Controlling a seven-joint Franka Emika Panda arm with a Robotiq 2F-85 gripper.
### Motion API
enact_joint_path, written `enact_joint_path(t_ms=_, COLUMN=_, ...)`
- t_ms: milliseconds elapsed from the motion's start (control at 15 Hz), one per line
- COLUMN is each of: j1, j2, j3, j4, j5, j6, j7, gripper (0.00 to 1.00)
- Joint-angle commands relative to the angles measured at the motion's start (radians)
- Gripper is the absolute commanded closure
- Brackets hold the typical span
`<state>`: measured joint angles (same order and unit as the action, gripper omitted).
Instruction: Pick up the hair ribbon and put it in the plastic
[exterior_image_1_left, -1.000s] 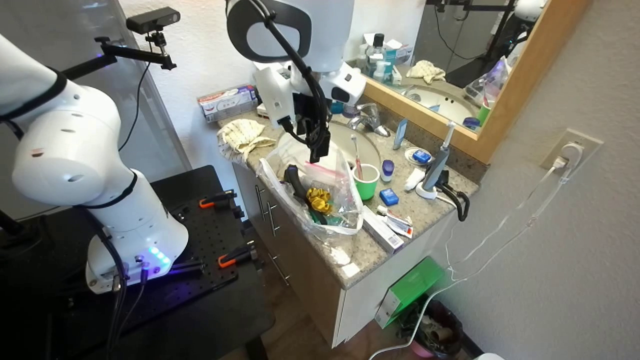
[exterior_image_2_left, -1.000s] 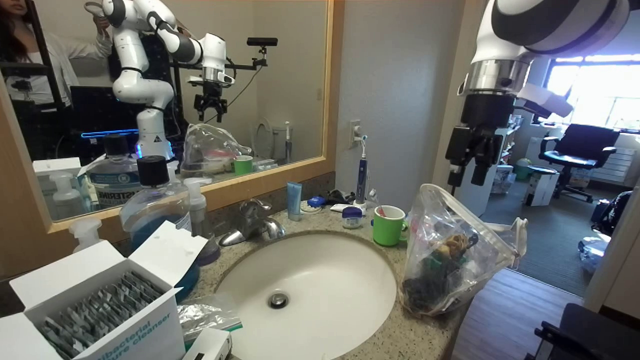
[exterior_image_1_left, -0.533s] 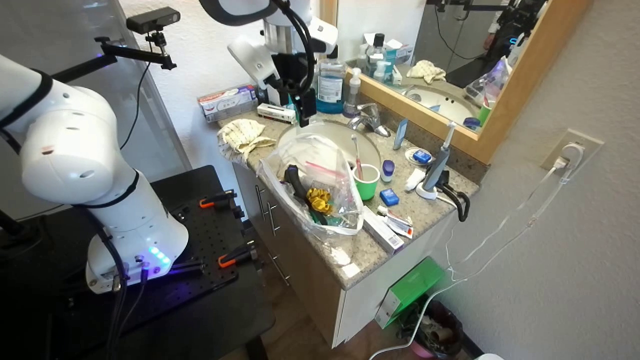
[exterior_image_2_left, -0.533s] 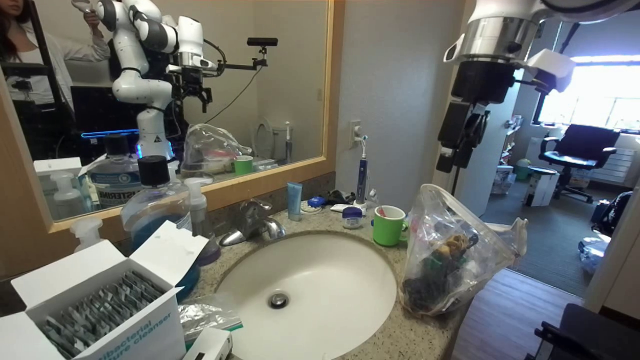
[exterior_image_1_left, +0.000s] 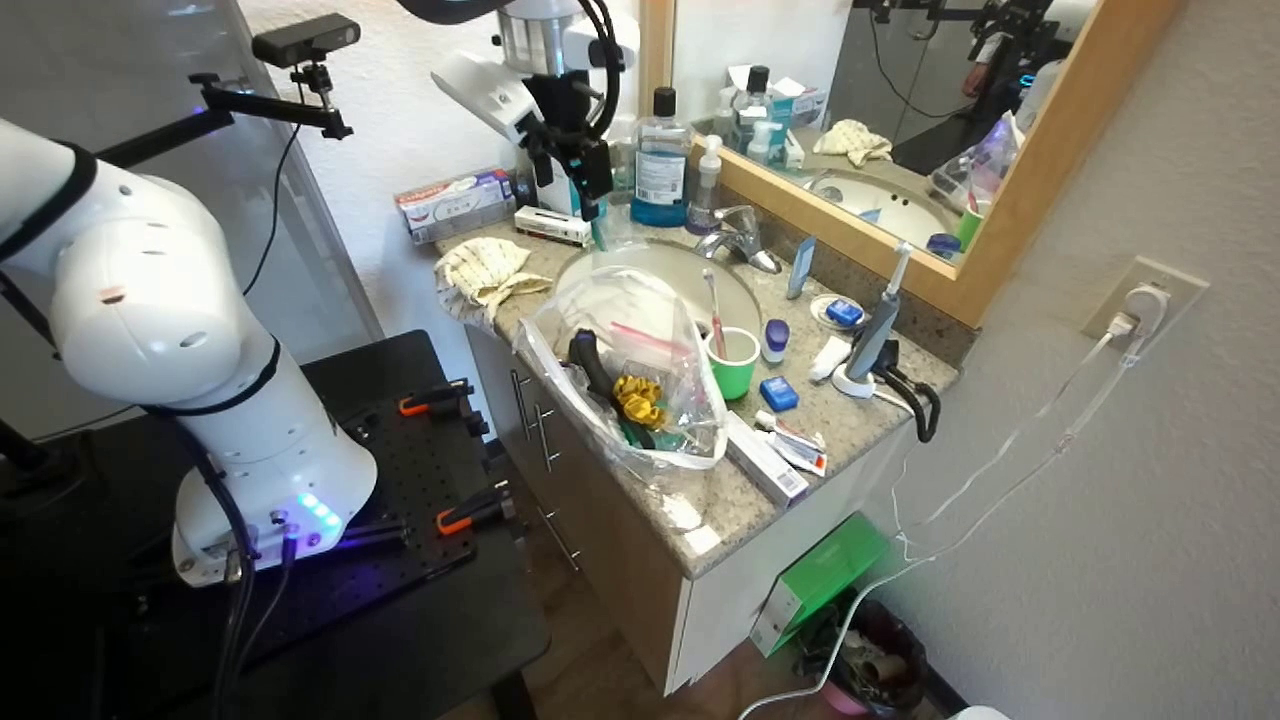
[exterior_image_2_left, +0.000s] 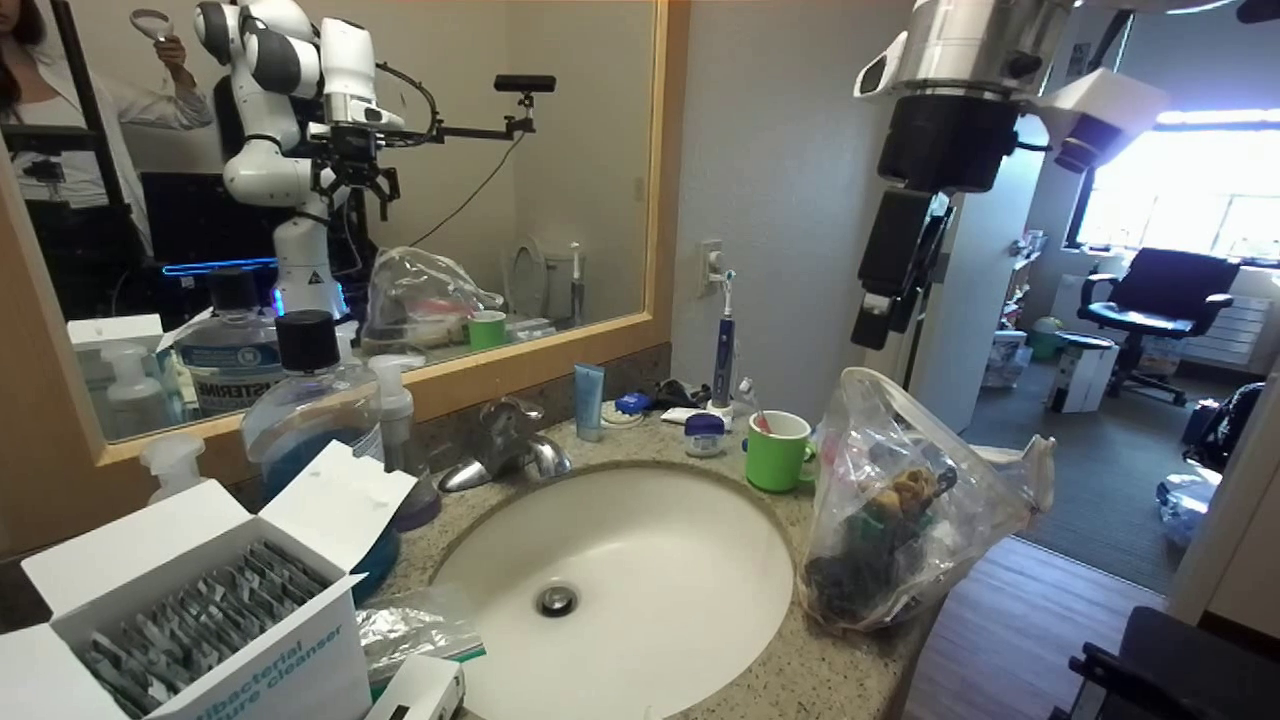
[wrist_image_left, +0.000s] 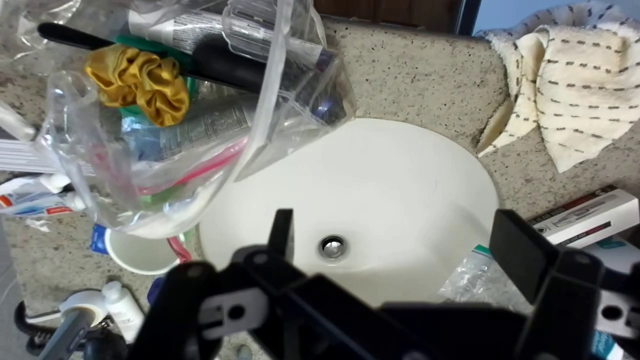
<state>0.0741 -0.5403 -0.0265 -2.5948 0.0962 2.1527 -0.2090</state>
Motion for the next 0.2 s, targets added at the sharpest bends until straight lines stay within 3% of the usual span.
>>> enact_joint_path(t_ms=0, j1=0.002, j2=0.0, j3=-0.005, j4=0.002, j5=-0.001, j6=-0.002, j7=0.001, gripper=0.0)
enact_joint_path(t_ms=133, j1=0.001, j2=0.0, j3=-0.01, j4=0.002, j5=-0.001, j6=-0.003, j7=0.001, gripper=0.0)
